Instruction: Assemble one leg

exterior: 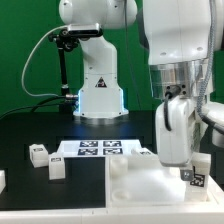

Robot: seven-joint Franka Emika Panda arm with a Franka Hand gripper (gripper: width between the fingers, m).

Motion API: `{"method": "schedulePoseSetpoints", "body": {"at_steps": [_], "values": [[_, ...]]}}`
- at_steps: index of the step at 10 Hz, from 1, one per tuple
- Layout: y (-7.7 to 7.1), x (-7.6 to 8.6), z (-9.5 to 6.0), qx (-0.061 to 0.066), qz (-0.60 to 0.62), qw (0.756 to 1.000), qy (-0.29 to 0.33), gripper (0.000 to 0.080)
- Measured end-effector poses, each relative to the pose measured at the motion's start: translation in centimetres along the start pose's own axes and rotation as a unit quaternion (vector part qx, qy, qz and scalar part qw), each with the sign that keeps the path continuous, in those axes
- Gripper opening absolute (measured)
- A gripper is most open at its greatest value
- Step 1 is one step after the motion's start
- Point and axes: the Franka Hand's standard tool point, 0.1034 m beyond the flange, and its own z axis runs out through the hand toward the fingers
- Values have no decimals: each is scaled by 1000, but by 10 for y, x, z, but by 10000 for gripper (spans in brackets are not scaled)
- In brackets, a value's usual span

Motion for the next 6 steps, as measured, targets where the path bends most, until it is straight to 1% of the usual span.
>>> {"method": "schedulePoseSetpoints", "body": {"at_steps": [1,2,3,4,5,6], "values": [[0,-4,-4,3,-2,1000,-3,447],[2,-13,-17,8,-8,1000,-11,572],[-1,-22,-37,17,-16,999,-23,633],[-5,-30,-53,26,-19,999,-33,633],[-6,-33,-58,28,-20,999,-36,645],[-5,-32,-55,27,-20,999,-34,645]]}}
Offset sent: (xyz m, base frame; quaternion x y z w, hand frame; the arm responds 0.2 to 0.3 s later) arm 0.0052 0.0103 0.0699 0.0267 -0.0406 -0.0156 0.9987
